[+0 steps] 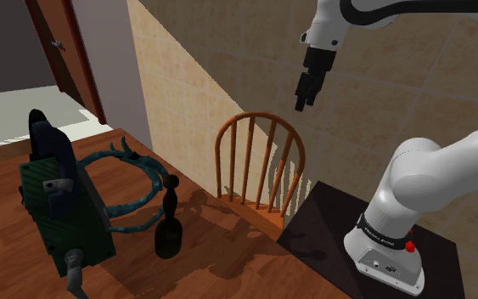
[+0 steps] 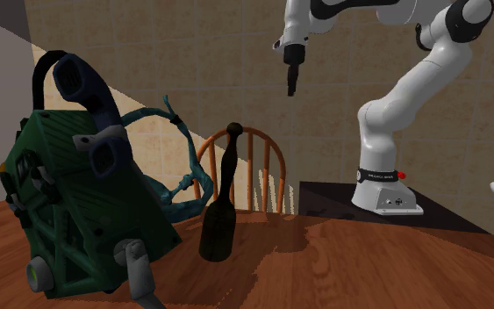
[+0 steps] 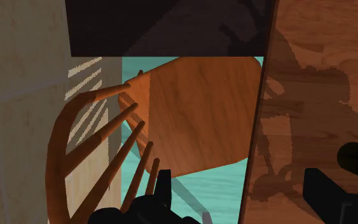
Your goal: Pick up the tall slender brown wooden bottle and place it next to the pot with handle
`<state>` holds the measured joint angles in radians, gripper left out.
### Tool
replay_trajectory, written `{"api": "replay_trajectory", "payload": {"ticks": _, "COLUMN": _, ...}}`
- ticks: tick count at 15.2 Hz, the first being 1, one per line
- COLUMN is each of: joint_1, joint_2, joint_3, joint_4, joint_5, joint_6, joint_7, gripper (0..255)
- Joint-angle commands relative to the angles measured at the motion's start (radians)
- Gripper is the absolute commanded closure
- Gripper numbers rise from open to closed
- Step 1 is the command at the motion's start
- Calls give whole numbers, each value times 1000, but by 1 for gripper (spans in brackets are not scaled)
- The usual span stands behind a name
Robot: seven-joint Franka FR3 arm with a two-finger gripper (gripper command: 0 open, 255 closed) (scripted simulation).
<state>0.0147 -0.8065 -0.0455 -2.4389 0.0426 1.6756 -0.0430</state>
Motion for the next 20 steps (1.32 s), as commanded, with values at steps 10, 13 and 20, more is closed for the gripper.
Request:
{"api": "replay_trajectory", "payload": {"ticks": 10, "joint_1": 73, "joint_2": 126, "joint_3": 202, "joint_4": 30, "joint_5": 98, "joint_6": 138, "joint_7": 203, "gripper": 0}}
{"api": "replay_trajectory", "payload": {"ticks": 13, "joint_1": 88, "joint_2": 189, "joint_3": 269, "joint_4": 62, "joint_5": 116, "joint_6": 184, "joint_7": 271, "gripper": 0}}
{"api": "replay_trajectory", "payload": {"ticks": 20, "joint_1": 104, "joint_2": 371, "joint_3": 424, "joint_4": 179, "joint_5": 108, "joint_6": 279, "joint_7": 438, "gripper": 0}}
